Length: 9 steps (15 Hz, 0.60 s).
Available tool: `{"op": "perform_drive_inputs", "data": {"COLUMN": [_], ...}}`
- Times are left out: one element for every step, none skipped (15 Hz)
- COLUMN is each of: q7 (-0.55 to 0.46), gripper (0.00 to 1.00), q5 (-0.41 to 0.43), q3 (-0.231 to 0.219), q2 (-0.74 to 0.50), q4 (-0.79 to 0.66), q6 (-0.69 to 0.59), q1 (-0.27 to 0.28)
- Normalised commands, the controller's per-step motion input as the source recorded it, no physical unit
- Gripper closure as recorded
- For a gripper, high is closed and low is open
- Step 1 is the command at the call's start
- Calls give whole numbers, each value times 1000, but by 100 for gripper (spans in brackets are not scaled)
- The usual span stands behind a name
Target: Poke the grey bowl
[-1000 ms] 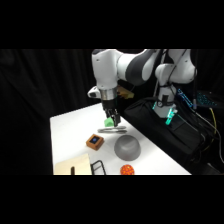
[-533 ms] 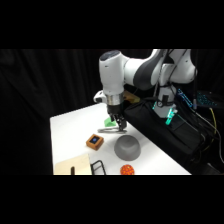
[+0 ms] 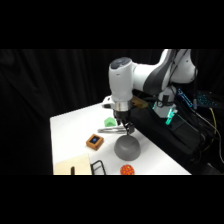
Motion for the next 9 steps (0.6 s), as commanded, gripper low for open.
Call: {"op": "perform_drive_inputs", "data": {"q7": [144,141,140,135,137,120,106,93,86], "gripper": [0,0,0,0,0,0,0,10,27], "q5": [-82,-94,-101,-106,-122,-120,-124,-128,-126], "q3": [59,60,58,59,60,59,57,55,48], "q2": [-25,-32,-41,-56,-72,-77,-78,-80,-78], "q4": [-97,-92,-88,-88,-95,-97,-95,-94,-87], "q6": [120,114,106,94,79,71,58,48,43], "q1": [74,75,73,73,77,73,68,63,53]}}
